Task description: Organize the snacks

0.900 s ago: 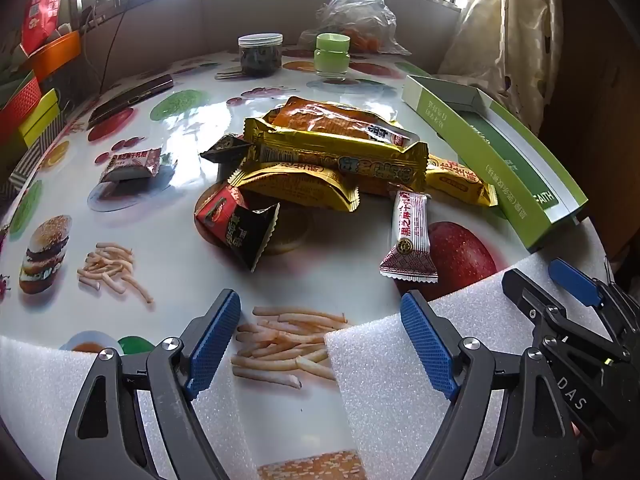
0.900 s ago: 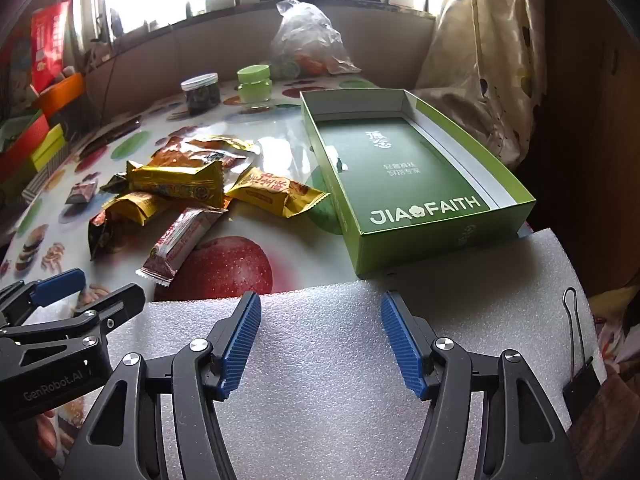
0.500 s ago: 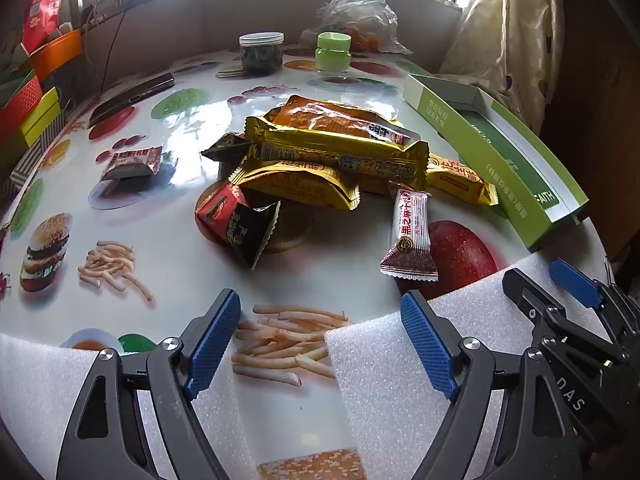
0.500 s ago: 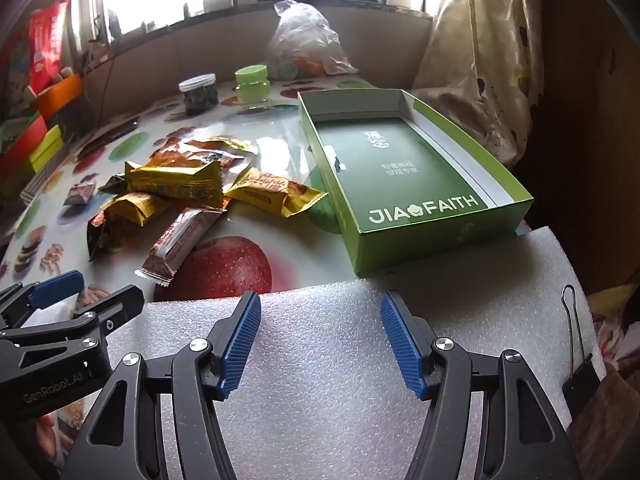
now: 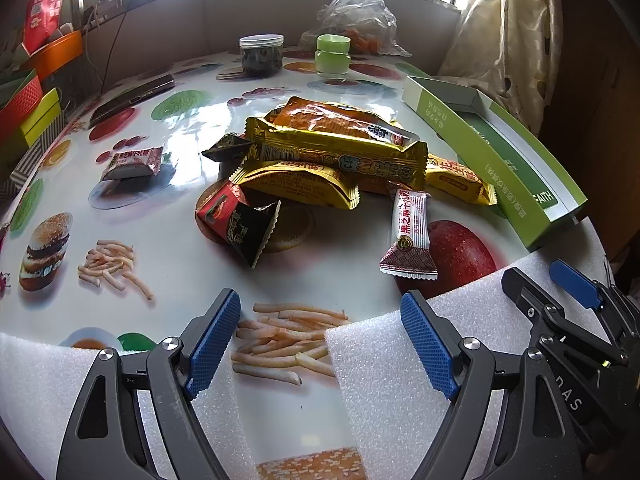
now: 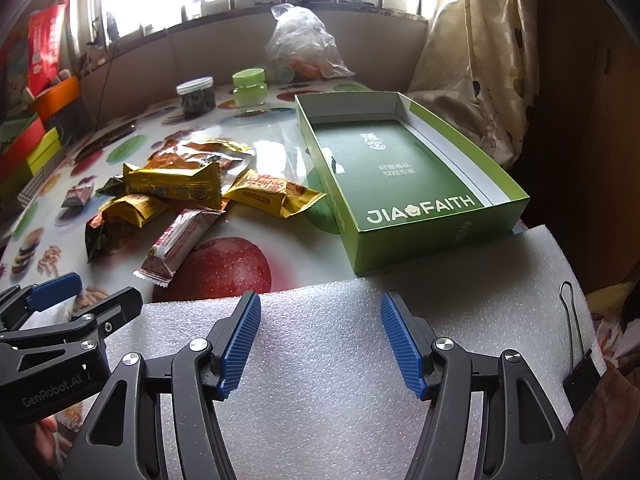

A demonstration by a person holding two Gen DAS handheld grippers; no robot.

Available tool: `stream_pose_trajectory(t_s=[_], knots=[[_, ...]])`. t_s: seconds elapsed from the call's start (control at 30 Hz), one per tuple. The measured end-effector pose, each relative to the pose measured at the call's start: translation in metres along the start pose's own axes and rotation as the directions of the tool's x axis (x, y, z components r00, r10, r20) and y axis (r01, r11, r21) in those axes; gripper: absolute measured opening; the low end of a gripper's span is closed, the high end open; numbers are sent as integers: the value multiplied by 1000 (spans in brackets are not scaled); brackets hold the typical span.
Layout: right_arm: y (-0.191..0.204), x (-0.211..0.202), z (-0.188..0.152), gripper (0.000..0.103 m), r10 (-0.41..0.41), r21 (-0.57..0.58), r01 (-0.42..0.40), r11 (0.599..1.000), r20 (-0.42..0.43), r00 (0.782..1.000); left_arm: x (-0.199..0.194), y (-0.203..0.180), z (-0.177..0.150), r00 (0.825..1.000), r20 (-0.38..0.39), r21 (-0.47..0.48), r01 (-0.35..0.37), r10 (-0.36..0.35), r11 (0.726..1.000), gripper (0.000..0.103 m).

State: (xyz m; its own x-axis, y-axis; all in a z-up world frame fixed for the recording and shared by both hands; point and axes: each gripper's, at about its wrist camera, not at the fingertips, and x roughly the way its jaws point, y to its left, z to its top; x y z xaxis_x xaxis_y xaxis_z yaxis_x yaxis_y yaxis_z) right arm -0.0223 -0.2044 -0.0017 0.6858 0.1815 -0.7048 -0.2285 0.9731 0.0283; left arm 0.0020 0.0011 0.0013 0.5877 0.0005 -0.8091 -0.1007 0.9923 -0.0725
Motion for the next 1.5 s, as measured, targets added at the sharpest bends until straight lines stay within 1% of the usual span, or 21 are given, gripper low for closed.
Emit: stream_pose_trajectory(t_s=[1.5], knots=[[1,0,-1,63,-2,2,2,1000,8,1000,-5,1,-3,1000,11,1,0,0,1000,83]])
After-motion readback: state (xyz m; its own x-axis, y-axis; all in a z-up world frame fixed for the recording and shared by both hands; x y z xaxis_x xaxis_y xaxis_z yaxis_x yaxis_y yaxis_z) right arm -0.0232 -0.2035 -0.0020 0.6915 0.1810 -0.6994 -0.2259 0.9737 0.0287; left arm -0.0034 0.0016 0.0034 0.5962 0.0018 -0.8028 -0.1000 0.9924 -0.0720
